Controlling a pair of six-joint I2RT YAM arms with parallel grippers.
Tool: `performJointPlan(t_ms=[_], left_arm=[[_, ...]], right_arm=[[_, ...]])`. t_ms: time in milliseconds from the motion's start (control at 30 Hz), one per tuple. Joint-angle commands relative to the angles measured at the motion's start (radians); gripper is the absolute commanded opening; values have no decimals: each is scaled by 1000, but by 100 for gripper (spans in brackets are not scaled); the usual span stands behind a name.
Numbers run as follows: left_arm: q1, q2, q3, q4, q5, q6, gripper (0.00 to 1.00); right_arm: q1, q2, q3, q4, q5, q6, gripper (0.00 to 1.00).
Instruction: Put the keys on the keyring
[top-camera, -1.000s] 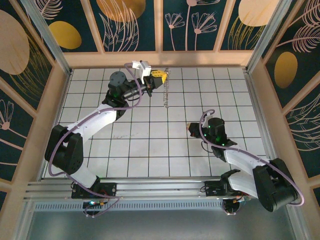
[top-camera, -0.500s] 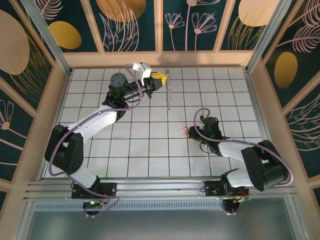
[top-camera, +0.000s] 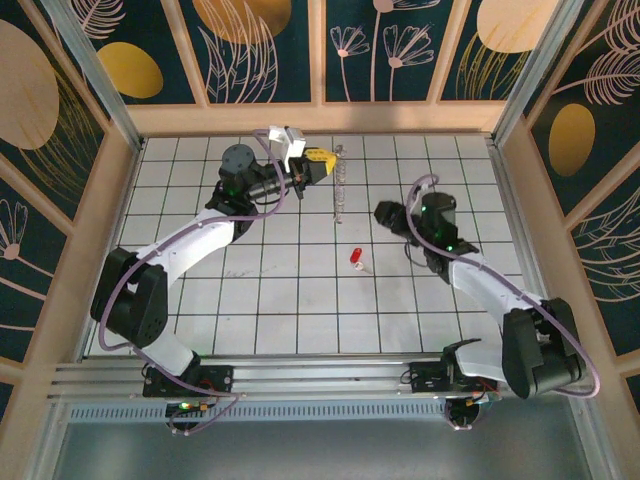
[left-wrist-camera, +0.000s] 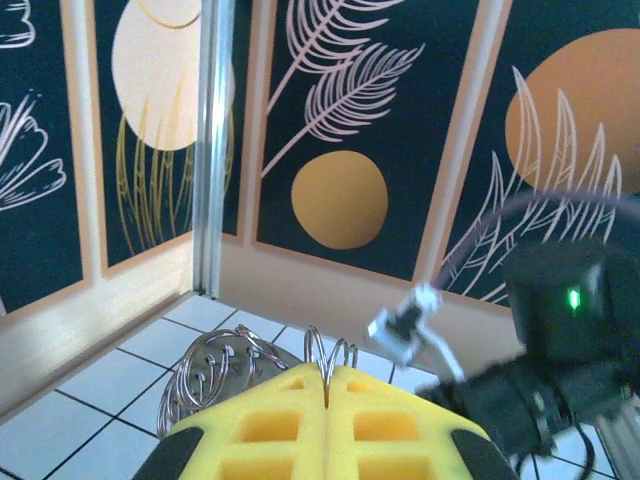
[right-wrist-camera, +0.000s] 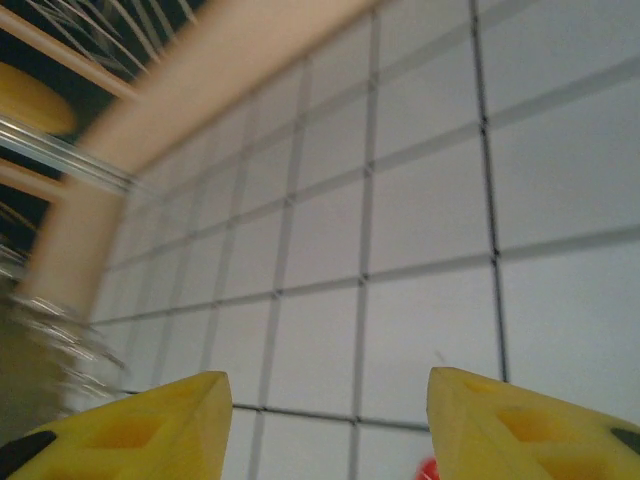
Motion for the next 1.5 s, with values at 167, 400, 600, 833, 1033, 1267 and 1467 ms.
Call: performJointPlan(t_ms=[167,400,600,833,1033,1267,1467], left_arm=[[15,61,107,57,179,-98,0],[22,78,153,32,184,-153,0],[23,111,178,6,170,-173,0],[22,119,211,-52,138,-151,0],[22,123,223,-56,136,-155,0],[22,115,223,-58,139,-154,0],[22,111,220,-55,143,-155,0]], right_arm=[[-75,-7,226,134,-345,-57,53],[-76,20,244,385,-533,68,47],[-70,67,240,562,-604,207,48],[-24,104,273,609,-631,241,49],[1,127,297,598,-621,237,47],[11,147,311,589,-610,237,43],[21,159,320,592,-604,237,42]])
